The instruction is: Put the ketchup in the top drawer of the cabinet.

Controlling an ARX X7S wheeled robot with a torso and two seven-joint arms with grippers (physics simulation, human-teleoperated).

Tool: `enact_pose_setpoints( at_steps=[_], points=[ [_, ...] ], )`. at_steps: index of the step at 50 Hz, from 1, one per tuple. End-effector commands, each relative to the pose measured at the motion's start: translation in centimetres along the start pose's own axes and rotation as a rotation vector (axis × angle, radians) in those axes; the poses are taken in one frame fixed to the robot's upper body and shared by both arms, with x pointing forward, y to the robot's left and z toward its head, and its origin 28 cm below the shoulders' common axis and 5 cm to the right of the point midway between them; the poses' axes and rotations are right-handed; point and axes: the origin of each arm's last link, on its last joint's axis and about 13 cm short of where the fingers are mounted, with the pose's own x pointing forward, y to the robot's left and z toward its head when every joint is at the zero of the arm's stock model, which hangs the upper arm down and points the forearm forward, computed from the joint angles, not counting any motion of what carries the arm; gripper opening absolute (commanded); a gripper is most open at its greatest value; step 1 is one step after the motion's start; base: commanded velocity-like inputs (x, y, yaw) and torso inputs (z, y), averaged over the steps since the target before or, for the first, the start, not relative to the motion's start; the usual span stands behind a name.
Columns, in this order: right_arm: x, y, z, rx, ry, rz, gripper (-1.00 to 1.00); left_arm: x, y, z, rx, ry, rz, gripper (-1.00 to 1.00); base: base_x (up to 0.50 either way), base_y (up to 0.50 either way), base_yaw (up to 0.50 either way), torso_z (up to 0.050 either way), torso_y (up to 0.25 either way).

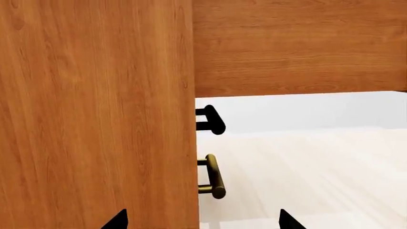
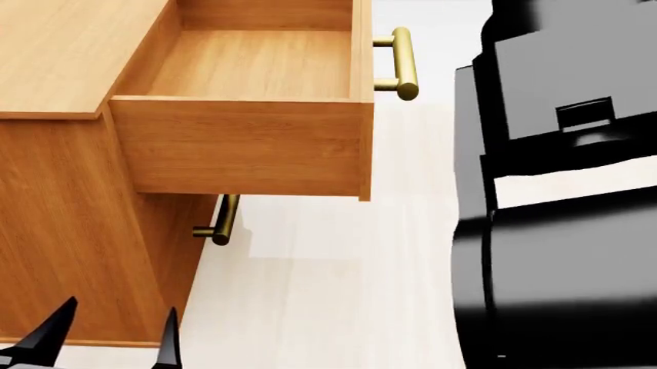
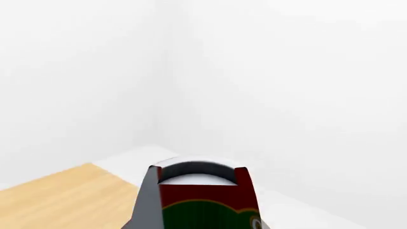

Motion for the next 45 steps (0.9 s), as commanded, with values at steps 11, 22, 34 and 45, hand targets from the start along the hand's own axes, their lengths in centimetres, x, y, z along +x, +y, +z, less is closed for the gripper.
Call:
enact_pose_setpoints(
  at_steps=[11, 22, 34, 45],
  points=[
    [1.1, 1.7, -0.2, -0.071, -0.003, 0.357, -1.0, 0.2, -0.3, 0.0, 0.011, 0.01, -0.014, 1.0, 0.0, 0.0, 0.0, 0.0, 0.001],
    [1.9, 3.2, -1.2, -0.113, 0.006, 0.433, -1.0, 0.2, -0.5, -0.1, 0.012, 0.015, -0.022, 1.0, 0.0, 0.0, 0.0, 0.0, 0.0],
    [2.4, 4.5, -2.7, -0.096, 0.027, 0.465, -1.0, 0.0, -0.3, -0.1, 0.013, 0.017, -0.013, 1.0, 0.0, 0.0, 0.0, 0.0, 0.0],
    [2.6, 4.7, -4.3, -0.092, 0.062, 0.492, -1.0, 0.0, -0.4, -0.3, 0.012, 0.02, -0.016, 1.0, 0.0, 0.0, 0.0, 0.0, 0.001]
  ],
)
